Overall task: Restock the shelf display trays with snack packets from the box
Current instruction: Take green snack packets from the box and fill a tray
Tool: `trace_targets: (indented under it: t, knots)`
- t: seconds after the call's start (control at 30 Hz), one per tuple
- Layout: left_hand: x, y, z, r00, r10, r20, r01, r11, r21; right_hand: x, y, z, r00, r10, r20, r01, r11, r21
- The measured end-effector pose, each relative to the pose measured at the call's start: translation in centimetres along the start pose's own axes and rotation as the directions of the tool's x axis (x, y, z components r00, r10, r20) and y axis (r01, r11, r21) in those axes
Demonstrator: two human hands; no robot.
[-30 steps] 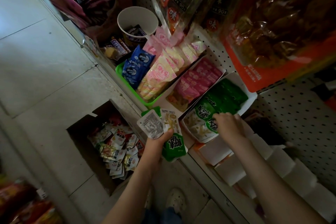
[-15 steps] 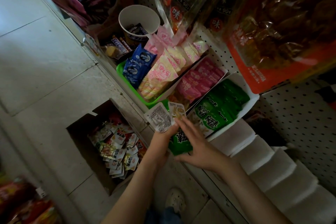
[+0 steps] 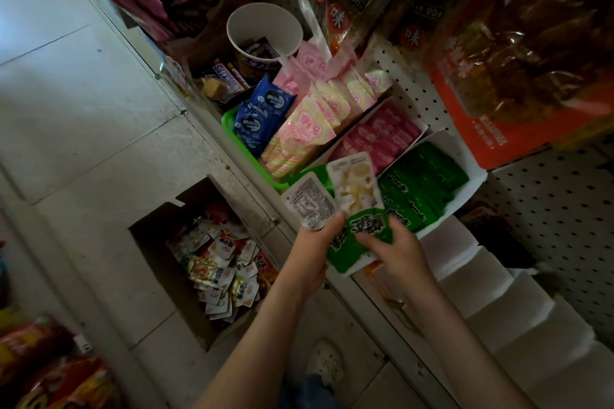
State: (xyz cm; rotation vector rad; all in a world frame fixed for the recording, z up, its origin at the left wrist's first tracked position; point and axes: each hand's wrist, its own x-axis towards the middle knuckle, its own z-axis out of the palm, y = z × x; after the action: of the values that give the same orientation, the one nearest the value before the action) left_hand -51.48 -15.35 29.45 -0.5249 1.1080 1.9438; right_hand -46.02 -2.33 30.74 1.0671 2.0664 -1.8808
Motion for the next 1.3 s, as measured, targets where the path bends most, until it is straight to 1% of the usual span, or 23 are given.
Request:
trace_targets:
  t: [0.07,0.13,0.2,0.3,0.37,0.5,0.57,0.67,0.7,0.77,0.8,0.87,0.93,0.97,1.03,1.07,1.1,1.13,1.2,1.23,1.27,1.3]
  knots:
    - [0.1,-0.1,-0.5,1.000,-0.015,-0.015,0.015,1.000,-0.001,0.2,-0.3,-1.2,0.992,0.006,-0.123,-0.004,1.000,0.016]
    - [0.2,0.0,-1.1,0.998,-0.043,-0.035,0.041,0.998,-0.041,0.7,-0.3,-3.1,0.970,-0.038,-0.239,0.010,0.993,-0.117]
    - [0.2,0.1,-1.8,0.994,-0.094,-0.063,0.090,0.994,-0.067,1.0,-0.6,-4.7,0.955,-0.113,-0.273,0.028,0.954,-0.297]
    - [0.2,0.3,-2.6,0.980,-0.161,-0.119,0.152,0.985,-0.080,1.1,-1.3,-6.4,0.966,-0.156,-0.204,0.035,0.867,-0.498]
    - [0.2,0.3,-2.8,0.975,-0.176,-0.137,0.167,0.983,-0.074,1.1,-1.9,-7.2,0.982,-0.132,-0.134,0.030,0.813,-0.581]
    - [0.5,0.0,-3.0,0.982,-0.129,-0.135,0.132,0.991,0.019,1.2,-2.6,-8.8,0.993,-0.075,-0.091,-0.003,0.756,-0.655]
    - [0.5,0.0,-3.1,0.981,-0.130,-0.144,0.136,0.990,0.032,1.3,-2.5,-8.8,0.998,-0.022,-0.054,-0.021,0.720,-0.694]
    - [0.5,-0.2,-3.3,0.987,-0.123,-0.108,0.129,0.990,0.054,2.5,-2.0,-7.8,0.997,0.055,0.051,0.008,0.595,-0.804]
    - [0.6,-0.3,-3.4,0.989,-0.115,-0.094,0.121,0.991,0.061,3.0,-2.0,-7.0,0.997,0.059,0.058,0.013,0.581,-0.814]
    - [0.6,-0.5,-3.5,0.991,-0.109,-0.077,0.115,0.991,0.070,4.4,-1.8,-5.3,0.999,0.005,0.041,0.029,0.627,-0.778]
    - [0.6,-0.6,-3.6,0.992,-0.104,-0.075,0.110,0.991,0.071,5.0,-1.6,-4.5,0.999,-0.053,0.015,0.046,0.652,-0.756]
    - [0.7,-0.8,-3.7,0.994,-0.092,-0.058,0.097,0.992,0.075,6.0,-1.0,-3.1,0.989,-0.147,-0.033,0.075,0.669,-0.740]
    - [0.9,-0.9,-3.7,0.995,-0.084,-0.051,0.088,0.993,0.080,6.7,-0.3,-2.4,0.981,-0.187,-0.052,0.081,0.637,-0.766]
    - [0.9,-1.0,-3.7,0.996,-0.076,-0.049,0.080,0.993,0.087,6.8,0.0,-2.3,0.979,-0.198,-0.045,0.081,0.584,-0.808]
    - [0.9,-1.0,-3.5,0.997,-0.061,-0.054,0.067,0.990,0.121,6.5,0.1,-2.4,0.974,-0.225,-0.002,0.097,0.426,-0.899]
    - [0.9,-1.0,-3.5,0.997,-0.055,-0.049,0.061,0.988,0.142,6.0,-0.2,-2.5,0.966,-0.258,0.029,0.129,0.381,-0.916]
    - [0.9,-1.0,-3.3,0.998,-0.048,-0.039,0.054,0.986,0.160,5.2,-0.5,-2.6,0.952,-0.295,0.077,0.191,0.379,-0.906]
    - [0.9,-0.9,-3.2,0.999,-0.037,-0.017,0.039,0.984,0.175,4.3,-1.1,-2.6,0.936,-0.317,0.155,0.283,0.411,-0.866]
    - [0.9,-0.7,-2.8,0.999,-0.022,0.031,0.016,0.983,0.186,1.7,-1.8,-2.0,0.890,-0.254,0.380,0.456,0.546,-0.703]
    - [0.8,-0.6,-2.6,0.998,-0.004,0.059,-0.006,0.984,0.178,0.5,-1.9,-1.5,0.854,-0.197,0.481,0.492,0.607,-0.624]
    - [0.7,-0.5,-2.3,0.996,0.013,0.083,-0.028,0.983,0.184,-0.5,-1.6,-1.0,0.826,-0.150,0.543,0.499,0.642,-0.582]
    - [0.6,-0.4,-2.0,0.994,0.027,0.107,-0.048,0.980,0.192,-1.2,-1.2,-0.5,0.818,-0.123,0.562,0.496,0.645,-0.582]
